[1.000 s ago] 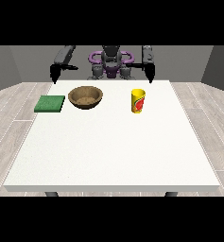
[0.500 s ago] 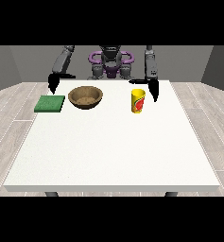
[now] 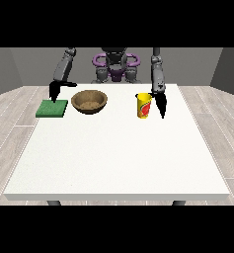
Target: Pick the cup and pour the ball into the bowl, then pick the bowl and place it on the pad
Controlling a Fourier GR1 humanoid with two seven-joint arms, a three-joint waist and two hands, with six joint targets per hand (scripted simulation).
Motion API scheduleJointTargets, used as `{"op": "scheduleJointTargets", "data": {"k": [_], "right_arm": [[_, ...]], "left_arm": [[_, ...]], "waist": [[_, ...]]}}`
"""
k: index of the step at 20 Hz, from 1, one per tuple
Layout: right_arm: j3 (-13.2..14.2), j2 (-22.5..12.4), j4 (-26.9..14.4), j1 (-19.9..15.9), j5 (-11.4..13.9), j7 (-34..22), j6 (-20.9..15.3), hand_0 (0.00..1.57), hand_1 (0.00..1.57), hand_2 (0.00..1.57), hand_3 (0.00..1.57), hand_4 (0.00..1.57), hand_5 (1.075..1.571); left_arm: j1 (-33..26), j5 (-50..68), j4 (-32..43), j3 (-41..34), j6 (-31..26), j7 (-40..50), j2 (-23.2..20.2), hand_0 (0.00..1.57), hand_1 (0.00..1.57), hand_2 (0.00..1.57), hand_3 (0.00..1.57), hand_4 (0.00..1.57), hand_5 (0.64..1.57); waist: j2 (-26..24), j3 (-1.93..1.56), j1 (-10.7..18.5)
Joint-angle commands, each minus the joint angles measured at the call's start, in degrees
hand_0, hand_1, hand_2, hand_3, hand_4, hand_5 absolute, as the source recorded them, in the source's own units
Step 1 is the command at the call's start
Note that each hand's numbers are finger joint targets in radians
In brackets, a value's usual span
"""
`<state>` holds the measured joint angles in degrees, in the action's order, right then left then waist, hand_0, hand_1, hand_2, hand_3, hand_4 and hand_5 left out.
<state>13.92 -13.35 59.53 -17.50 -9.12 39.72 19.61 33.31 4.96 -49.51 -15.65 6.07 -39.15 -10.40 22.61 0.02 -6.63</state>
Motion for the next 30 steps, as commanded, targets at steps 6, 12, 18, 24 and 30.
{"op": "scheduleJointTargets", "data": {"k": [6,12,18,24,30], "right_arm": [[2.3,-5.3,-3.3,-2.8,-0.9,3.2,4.0,0.0,0.0,0.0,0.0,0.0,1.541],[2.6,-7.6,-0.9,-3.4,-3.0,3.4,6.5,0.0,0.0,0.0,0.0,0.14,1.548],[2.7,-9.8,-3.5,-5.4,-3.6,1.0,7.3,0.0,0.0,0.23,0.0,0.18,1.552],[-1.5,-5.2,-8.4,-7.2,-0.7,-3.0,4.1,0.0,0.0,0.23,0.17,0.27,1.552],[-0.7,-4.6,-13.1,-10.7,-0.7,-6.1,1.7,0.0,0.0,0.18,0.16,0.31,1.549]], "left_arm": [[5.1,0.9,8.3,-2.4,1.5,-6.3,-0.2,0.0,0.0,0.0,0.0,0.0,1.411],[4.4,-2.4,6.4,-4.5,13.5,-9.2,-1.4,1.37,1.37,1.57,1.57,1.16,1.533],[0.4,-5.8,1.9,-1.4,17.7,-4.5,-0.9,1.39,1.39,1.57,1.57,1.23,1.532],[1.1,-22.1,0.9,8.3,32.8,7.9,-2.5,1.4,1.4,1.57,1.57,1.25,1.532],[3.3,-38.2,5.5,18.6,35.9,20.8,-5.2,1.44,1.44,1.57,1.57,1.21,1.562]], "waist": [[4.8,0.0,-2.3],[8.7,0.0,-7.3],[6.1,-0.09,-7.4],[-5.1,-0.29,-8.3],[-10.4,-0.31,-6.0]]}}
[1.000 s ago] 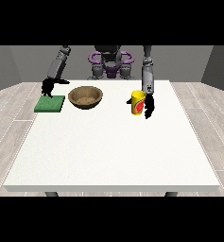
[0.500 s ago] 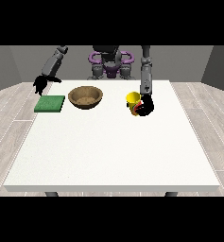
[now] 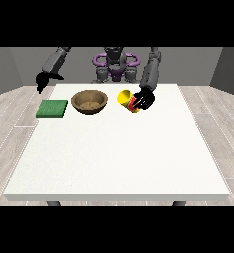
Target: Pick the cup and pour the ball into the bowl, then pick the bowl and place it on the pad
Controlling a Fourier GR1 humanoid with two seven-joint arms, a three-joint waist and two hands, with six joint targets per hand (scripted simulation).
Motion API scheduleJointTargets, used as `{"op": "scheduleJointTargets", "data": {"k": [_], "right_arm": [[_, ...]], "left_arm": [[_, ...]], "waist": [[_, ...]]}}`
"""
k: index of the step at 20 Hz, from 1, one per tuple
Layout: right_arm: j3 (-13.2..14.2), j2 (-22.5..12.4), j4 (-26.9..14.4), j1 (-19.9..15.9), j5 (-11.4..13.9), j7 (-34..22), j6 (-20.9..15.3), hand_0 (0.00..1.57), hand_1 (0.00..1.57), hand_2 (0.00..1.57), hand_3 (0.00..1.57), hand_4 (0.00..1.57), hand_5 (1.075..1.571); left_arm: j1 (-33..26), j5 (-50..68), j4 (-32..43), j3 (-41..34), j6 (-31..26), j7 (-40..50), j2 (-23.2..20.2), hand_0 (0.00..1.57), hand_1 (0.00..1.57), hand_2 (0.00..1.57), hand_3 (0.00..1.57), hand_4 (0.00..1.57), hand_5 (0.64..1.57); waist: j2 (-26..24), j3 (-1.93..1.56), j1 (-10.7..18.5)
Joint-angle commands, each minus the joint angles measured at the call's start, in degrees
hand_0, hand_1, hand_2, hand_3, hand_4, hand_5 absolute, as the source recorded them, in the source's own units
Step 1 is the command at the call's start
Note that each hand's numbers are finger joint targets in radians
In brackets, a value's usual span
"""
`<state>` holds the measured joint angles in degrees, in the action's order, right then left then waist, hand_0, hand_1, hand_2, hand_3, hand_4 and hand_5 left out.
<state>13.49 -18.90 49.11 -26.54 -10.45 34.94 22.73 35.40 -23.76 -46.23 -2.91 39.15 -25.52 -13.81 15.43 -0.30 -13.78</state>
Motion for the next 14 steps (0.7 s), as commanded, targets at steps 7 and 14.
{"op": "scheduleJointTargets", "data": {"k": [7,14], "right_arm": [[2.1,0.7,-9.9,-0.6,1.3,1.5,-4.7,0.0,0.0,0.23,0.21,0.38,1.549],[6.4,-6.0,-18.5,3.3,-1.0,1.1,-0.3,0.0,0.0,0.3,0.22,0.39,1.543]], "left_arm": [[4.8,-26.5,4.6,16.8,1.7,23.3,5.6,1.43,1.43,1.57,1.57,1.16,1.57],[9.0,-40.8,2.6,27.9,-10.6,34.8,9.9,1.27,1.27,1.57,1.54,0.88,1.533]], "waist": [[-8.6,0.17,7.2],[-17.3,0.07,15.5]]}}
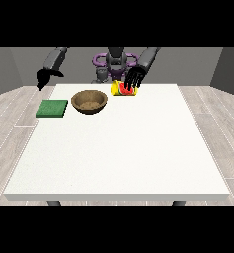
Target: Pick the cup and pour the ball into the bowl, then pick the bowl and place it on the pad
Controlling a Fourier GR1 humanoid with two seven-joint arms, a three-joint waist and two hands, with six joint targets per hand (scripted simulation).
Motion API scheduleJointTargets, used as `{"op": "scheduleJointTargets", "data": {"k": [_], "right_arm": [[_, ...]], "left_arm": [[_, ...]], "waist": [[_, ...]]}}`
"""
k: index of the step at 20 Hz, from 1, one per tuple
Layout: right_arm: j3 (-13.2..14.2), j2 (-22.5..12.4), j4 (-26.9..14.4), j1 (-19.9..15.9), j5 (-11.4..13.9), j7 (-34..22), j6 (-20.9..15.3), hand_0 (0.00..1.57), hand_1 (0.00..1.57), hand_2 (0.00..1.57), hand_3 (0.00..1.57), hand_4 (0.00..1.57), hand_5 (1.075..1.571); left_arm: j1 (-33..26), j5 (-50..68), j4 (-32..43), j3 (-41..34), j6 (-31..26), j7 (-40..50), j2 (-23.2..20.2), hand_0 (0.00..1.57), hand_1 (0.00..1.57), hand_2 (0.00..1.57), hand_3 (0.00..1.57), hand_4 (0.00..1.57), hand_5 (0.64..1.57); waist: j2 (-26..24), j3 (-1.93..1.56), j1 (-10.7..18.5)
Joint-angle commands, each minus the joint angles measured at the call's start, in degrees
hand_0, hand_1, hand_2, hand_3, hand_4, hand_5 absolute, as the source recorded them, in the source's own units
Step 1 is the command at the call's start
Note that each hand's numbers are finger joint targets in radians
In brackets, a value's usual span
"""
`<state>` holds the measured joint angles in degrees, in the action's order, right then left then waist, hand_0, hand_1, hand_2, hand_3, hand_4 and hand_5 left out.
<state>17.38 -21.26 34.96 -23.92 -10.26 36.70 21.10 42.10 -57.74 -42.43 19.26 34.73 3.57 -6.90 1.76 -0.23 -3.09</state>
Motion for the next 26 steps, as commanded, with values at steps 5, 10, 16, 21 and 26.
{"op": "scheduleJointTargets", "data": {"k": [5,10,16,21,26], "right_arm": [[0.5,0.1,-4.8,5.2,1.0,5.5,0.0,0.0,0.0,0.2,0.28,0.42,1.541],[1.7,-2.2,-7.3,4.2,0.8,7.4,0.3,0.0,0.0,0.29,0.37,0.41,1.537],[2.5,-3.9,-9.3,6.8,-0.1,8.6,2.9,0.0,0.0,0.18,0.35,0.4,1.535],[0.9,-3.4,-7.5,2.7,0.3,6.7,3.2,0.0,0.0,0.14,0.27,0.42,1.53],[0.8,-3.7,-6.8,3.5,0.2,7.5,3.5,0.0,0.0,0.15,0.28,0.43,1.529]], "left_arm": [[3.2,-12.6,-2.0,10.5,-12.8,13.0,6.7,0.52,0.52,1.57,1.43,0.88,1.53],[8.0,-17.1,-6.8,13.6,-19.8,15.7,6.9,0.0,0.0,1.57,1.52,0.8,1.534],[9.0,-18.7,-12.5,14.5,-29.3,14.3,6.9,0.0,0.0,1.57,1.57,0.53,1.522],[11.2,-22.9,-13.4,15.7,-32.6,16.9,6.9,0.0,0.0,1.57,1.57,0.57,1.527],[11.7,-27.6,-11.3,19.8,-35.4,12.0,4.6,0.38,0.38,1.57,1.57,0.96,1.571]], "waist": [[-4.2,0.13,3.5],[-2.4,0.14,5.8],[-4.6,0.16,6.5],[-1.5,0.18,3.7],[-0.4,0.17,2.8]]}}
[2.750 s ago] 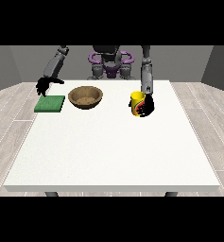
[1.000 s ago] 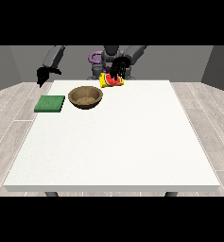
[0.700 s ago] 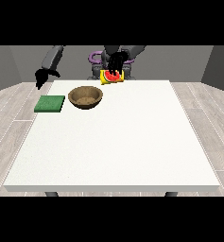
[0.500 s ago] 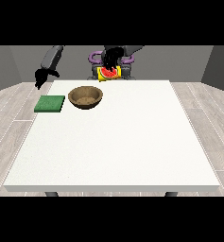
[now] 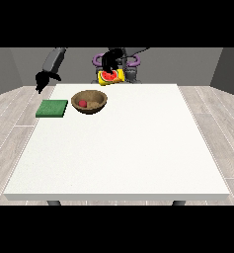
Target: Pick the cup and pour the ball into the bowl, then pick the bowl and place it on the pad
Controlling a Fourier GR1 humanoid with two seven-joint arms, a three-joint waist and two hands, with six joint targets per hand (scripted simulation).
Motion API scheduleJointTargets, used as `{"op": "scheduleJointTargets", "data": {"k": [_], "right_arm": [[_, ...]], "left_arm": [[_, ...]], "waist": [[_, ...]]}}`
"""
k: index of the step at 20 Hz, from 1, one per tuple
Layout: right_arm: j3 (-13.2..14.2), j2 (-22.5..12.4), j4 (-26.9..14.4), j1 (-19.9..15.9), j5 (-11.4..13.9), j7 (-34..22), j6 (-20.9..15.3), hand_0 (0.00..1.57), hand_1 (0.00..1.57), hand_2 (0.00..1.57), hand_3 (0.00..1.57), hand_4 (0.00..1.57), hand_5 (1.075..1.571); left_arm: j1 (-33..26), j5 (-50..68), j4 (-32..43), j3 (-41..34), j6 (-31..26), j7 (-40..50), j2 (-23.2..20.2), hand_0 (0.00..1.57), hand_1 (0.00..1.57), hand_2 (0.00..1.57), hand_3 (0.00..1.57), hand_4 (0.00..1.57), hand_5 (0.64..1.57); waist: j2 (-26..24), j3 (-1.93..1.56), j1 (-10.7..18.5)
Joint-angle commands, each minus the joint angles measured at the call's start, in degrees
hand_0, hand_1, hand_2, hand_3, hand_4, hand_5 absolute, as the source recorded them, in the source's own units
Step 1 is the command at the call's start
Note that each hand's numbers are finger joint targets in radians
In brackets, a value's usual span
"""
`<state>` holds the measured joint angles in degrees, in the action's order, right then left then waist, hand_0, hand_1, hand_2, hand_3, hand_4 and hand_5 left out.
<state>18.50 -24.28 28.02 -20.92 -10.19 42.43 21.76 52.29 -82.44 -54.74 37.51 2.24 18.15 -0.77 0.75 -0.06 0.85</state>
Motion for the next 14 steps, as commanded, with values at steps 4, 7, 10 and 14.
{"op": "scheduleJointTargets", "data": {"k": [4,7,10,14], "right_arm": [[1.9,-3.2,-1.6,0.7,-1.9,2.9,4.8,0.0,0.0,0.1,0.31,0.42,1.524],[0.3,-1.1,-0.3,0.2,-1.1,1.0,2.4,0.0,0.0,0.3,0.41,0.43,1.529],[0.2,-0.7,-1.0,-0.9,-1.5,-0.9,2.9,0.0,0.0,0.28,0.2,0.74,1.555],[1.5,-3.4,-1.9,4.7,-2.9,-2.2,5.2,0.0,0.0,0.28,0.2,0.74,1.555]], "left_arm": [[1.0,-5.5,-3.3,3.0,-5.7,-5.3,-0.6,1.4,1.4,1.57,1.57,1.15,1.535],[1.7,-6.1,-4.0,-2.1,-7.2,-6.4,-1.4,1.45,1.45,1.57,1.57,1.09,1.547],[2.3,-5.0,-5.8,-5.0,-7.6,-7.1,-1.0,1.05,1.05,1.57,1.57,1.05,1.56],[-1.2,5.4,-10.9,-16.7,-1.6,-9.4,-7.8,0.0,0.0,1.57,1.57,0.88,1.55]], "waist": [[0.8,-0.02,1.9],[0.1,0.02,0.6],[1.3,0.02,2.0],[-2.1,0.12,5.0]]}}
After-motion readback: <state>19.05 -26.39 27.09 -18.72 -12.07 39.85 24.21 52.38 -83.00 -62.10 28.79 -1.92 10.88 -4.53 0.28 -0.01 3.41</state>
